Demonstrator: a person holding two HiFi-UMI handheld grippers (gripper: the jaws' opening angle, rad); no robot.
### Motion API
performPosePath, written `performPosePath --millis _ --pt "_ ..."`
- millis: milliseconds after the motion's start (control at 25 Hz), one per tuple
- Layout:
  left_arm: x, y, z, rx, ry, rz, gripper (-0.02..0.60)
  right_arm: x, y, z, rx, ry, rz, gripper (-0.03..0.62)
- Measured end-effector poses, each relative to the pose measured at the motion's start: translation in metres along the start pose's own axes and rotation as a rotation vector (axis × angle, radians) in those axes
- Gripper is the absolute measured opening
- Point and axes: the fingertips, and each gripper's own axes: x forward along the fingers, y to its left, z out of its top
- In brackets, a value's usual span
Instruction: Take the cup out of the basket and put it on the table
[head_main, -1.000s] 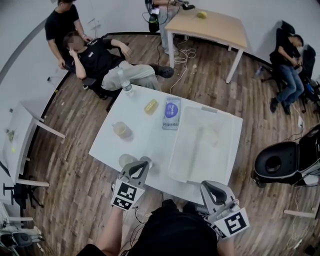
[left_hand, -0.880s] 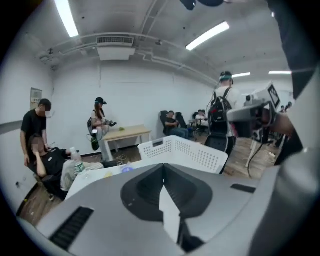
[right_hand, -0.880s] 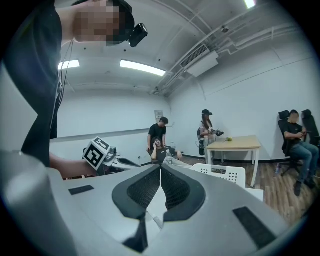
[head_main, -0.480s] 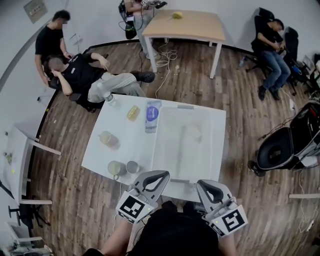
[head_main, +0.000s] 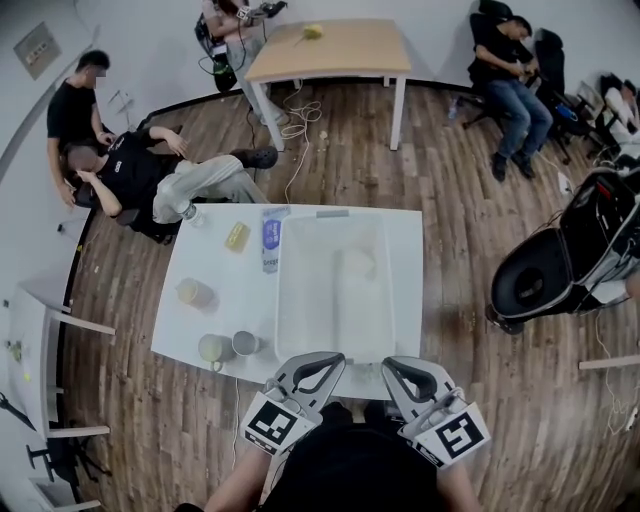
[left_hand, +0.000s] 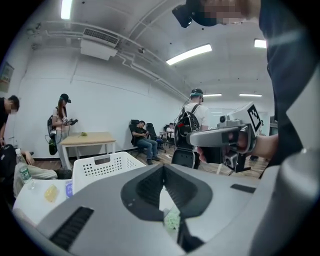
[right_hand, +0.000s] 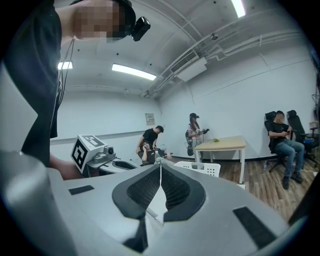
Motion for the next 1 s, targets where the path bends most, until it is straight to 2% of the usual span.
performPosePath --millis 80,240,480,640,840,1000 --pt "0.004 -0.001 0.001 -0.010 -0.008 -0.010 0.009 -0.002 -0.002 -0.001 0.000 0.004 -0.002 0.026" --pt "0.011 0.000 -0.002 -0.001 0.029 -0.011 0.009 -0.006 -0.008 -0.001 0.003 0.003 -0.010 0.026" --pt "0.031 0.026 -0.017 0.015 0.138 0.045 0.009 -0.013 -0.021 -0.002 0.017 -0.005 -0.036 0.026" --pt "0.054 0.051 -0.012 0.054 0.185 0.067 0.014 -0.025 -0.037 -0.004 0.036 -0.009 -0.072 0.026" --pt "0.100 0.080 -0.010 0.118 0.260 0.042 0.088 -0.047 -0.061 -0.009 0.066 -0.013 -0.136 0.026" --pt "0.141 0.106 -0.018 0.111 0.330 0.002 0.147 -0.065 -0.081 -0.017 0.094 -0.009 -0.199 0.026"
